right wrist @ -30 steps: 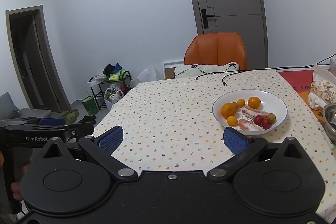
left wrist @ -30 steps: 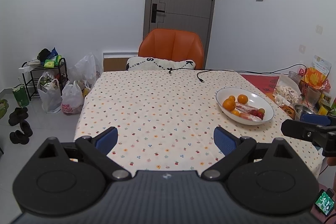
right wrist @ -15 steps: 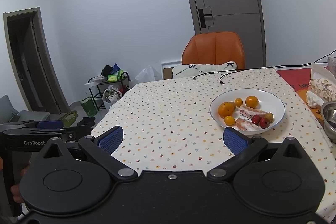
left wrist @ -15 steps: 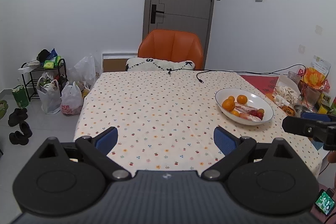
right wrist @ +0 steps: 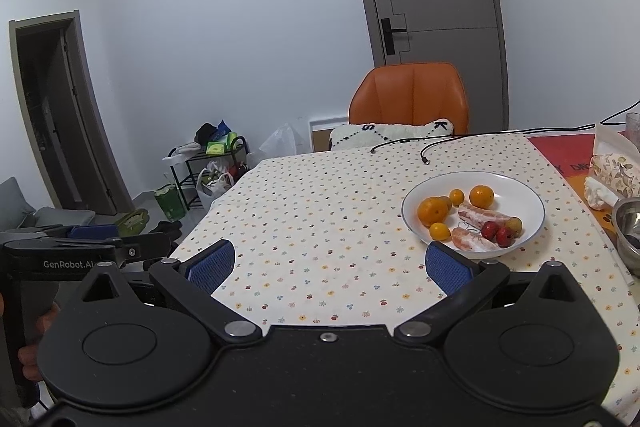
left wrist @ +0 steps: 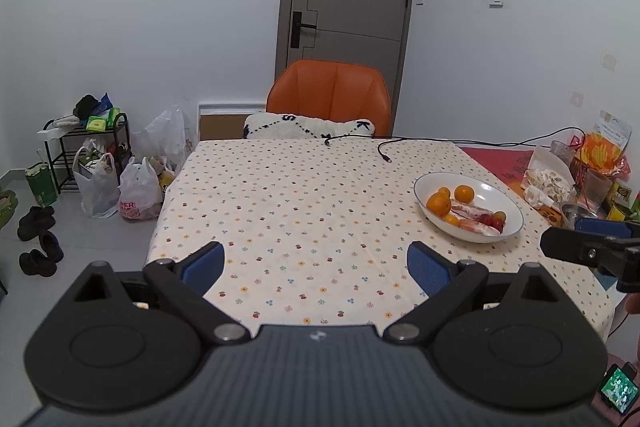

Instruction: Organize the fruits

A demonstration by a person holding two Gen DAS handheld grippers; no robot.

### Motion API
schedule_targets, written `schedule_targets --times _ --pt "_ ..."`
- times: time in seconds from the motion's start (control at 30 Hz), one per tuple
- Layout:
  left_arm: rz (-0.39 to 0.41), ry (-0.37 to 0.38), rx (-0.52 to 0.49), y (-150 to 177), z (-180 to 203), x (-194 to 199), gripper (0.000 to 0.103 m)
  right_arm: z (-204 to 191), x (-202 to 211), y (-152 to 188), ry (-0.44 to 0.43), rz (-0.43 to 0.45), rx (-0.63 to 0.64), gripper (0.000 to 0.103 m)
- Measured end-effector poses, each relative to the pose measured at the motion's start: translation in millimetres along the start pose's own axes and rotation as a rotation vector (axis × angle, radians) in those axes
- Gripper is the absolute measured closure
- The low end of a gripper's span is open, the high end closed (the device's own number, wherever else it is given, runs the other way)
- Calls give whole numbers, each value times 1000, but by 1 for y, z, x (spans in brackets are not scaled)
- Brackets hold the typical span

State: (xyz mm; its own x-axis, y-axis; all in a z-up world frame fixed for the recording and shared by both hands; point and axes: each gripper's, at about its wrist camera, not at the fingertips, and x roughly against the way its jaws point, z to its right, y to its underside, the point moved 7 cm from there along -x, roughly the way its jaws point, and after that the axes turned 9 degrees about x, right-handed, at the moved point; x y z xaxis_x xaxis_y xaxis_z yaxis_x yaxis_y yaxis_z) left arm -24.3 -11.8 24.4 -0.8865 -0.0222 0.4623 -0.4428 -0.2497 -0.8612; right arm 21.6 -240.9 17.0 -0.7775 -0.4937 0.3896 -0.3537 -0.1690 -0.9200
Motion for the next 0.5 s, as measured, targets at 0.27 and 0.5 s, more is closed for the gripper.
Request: schedule_targets --times 0.27,0.5 --pt "-2 -3 2 0 -1 0 6 0 0 1 -1 -2 2 0" --pt "1 2 -1 0 -2 1 6 0 -1 1 -1 -6 0 0"
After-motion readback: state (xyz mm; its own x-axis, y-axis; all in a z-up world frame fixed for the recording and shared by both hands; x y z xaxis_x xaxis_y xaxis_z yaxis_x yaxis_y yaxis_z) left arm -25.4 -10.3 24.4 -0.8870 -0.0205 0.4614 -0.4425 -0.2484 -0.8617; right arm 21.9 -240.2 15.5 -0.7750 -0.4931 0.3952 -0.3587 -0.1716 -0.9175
